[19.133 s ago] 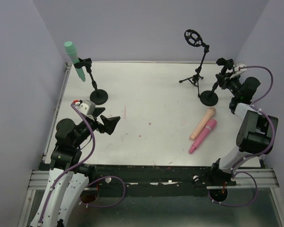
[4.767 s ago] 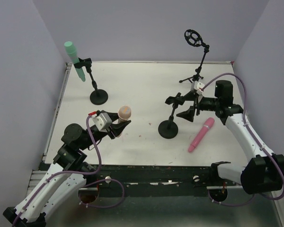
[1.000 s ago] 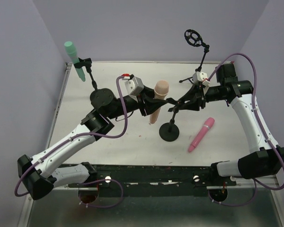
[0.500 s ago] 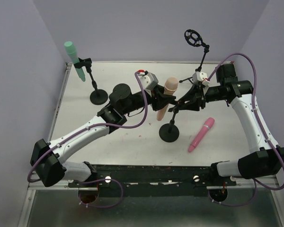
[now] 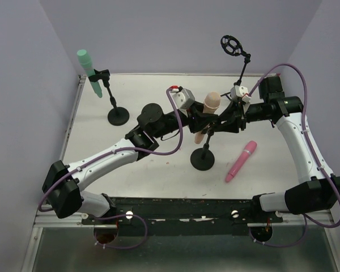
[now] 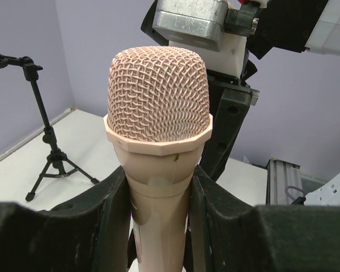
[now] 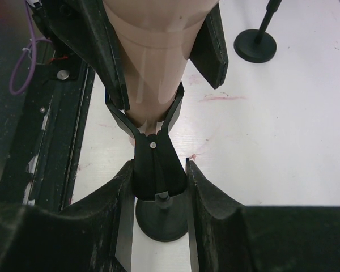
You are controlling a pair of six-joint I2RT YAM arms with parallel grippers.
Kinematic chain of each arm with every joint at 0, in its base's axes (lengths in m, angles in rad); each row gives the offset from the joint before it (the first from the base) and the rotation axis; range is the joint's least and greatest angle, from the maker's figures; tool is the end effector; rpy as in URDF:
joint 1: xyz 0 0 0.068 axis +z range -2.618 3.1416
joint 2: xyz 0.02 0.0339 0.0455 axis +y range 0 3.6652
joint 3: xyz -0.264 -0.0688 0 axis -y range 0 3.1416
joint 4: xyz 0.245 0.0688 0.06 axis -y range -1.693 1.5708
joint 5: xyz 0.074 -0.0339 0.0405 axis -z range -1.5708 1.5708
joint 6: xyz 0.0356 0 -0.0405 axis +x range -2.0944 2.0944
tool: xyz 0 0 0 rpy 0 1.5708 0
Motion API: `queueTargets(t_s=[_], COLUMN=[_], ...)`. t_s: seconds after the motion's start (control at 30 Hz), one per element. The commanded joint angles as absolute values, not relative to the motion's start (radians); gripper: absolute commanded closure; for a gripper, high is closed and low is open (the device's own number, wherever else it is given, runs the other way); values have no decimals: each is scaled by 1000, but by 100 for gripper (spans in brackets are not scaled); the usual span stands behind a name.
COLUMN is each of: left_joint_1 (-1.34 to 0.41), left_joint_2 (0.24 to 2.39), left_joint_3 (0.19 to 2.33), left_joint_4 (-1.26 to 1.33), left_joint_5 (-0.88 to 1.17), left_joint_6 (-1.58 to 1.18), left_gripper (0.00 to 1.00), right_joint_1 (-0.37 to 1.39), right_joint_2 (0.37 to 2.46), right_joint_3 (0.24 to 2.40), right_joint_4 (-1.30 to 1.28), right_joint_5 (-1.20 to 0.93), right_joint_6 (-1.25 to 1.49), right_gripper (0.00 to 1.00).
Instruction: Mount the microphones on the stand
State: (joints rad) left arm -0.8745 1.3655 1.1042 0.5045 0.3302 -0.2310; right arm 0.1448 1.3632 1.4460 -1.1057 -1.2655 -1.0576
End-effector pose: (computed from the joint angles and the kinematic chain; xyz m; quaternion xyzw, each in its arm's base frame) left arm 0.1982 -0.2551 0.3926 0.3150 0.5356 -0.4941 0.6081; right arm 0.2414 0.0695 0.3796 -0.5711 0.5497 0.4149 0.4467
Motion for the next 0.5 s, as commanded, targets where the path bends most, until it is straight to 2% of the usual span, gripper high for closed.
queueTargets(t_s=[0.0, 0.2, 0.47], left_joint_1=[-887, -888, -888], left_joint_2=[1384, 1391, 1394], left_joint_3=[1094, 1074, 1052], left_joint_4=[594, 604, 621], left_joint_5=[299, 299, 301], left_joint_6=[-236, -230, -224], left_gripper=[100, 100, 100], right_joint_1=[152, 150, 152], right_joint_2=[1361, 1361, 1359], right_joint_3=[1450, 1451, 1440], right_joint_4=[-1109, -1106, -1091], right_joint_5=[-1296, -1301, -1312], right_joint_6=[-1032, -1022, -1006], right_gripper=[87, 83, 62])
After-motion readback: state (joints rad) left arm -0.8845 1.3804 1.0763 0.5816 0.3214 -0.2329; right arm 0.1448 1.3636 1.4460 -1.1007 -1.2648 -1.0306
